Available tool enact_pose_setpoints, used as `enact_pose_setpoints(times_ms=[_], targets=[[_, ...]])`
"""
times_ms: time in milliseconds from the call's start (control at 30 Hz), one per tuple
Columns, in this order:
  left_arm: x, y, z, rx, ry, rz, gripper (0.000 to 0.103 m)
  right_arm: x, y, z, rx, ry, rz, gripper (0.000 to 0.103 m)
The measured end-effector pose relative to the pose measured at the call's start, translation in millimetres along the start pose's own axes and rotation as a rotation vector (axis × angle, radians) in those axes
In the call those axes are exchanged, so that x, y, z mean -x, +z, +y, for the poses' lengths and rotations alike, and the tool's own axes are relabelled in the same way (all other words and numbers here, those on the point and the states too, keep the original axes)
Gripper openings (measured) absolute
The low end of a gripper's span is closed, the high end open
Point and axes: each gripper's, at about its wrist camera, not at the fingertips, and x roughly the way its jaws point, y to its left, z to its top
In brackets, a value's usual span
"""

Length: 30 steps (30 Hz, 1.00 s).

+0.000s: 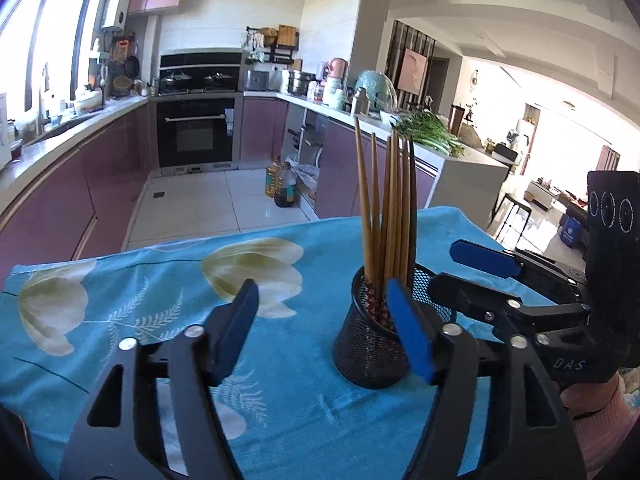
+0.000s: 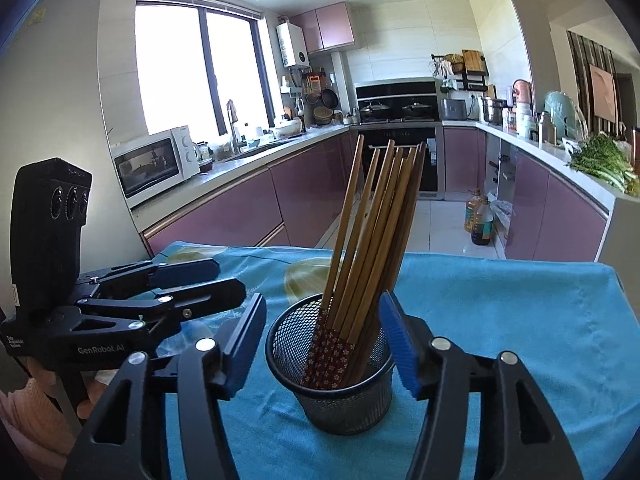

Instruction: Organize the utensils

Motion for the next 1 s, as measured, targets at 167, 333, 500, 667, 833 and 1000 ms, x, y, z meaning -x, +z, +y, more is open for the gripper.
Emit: enact_pose_setpoints(times_ms=[167, 333, 500, 667, 833, 1000], targets=[[37, -9, 9, 0.010, 0.094, -0.117, 0.098, 12, -7, 14, 0.057, -0.054, -0.057, 0.091], [62, -21, 17, 0.025, 0.168, -0.167, 0.098, 18, -15, 24, 0.066, -0.091, -0.098, 0.096], [91, -31, 20, 0.023, 0.232, -0.232, 0.098, 27, -21, 34, 0.062, -0.144, -0.155, 0.096], [111, -40, 15, 0.003, 0.287, -0.286, 0.098, 35, -25, 44, 0.067, -0.170, -0.196, 0.096], [123, -45, 15, 0.027, 0.315, -0.311, 0.098, 41, -27, 49, 0.053, -0.171, -0.218, 0.096], [129, -50, 15, 0.025, 0.366, -0.316, 0.098, 42, -29, 58, 0.059, -0.184, -0.222, 0.096]])
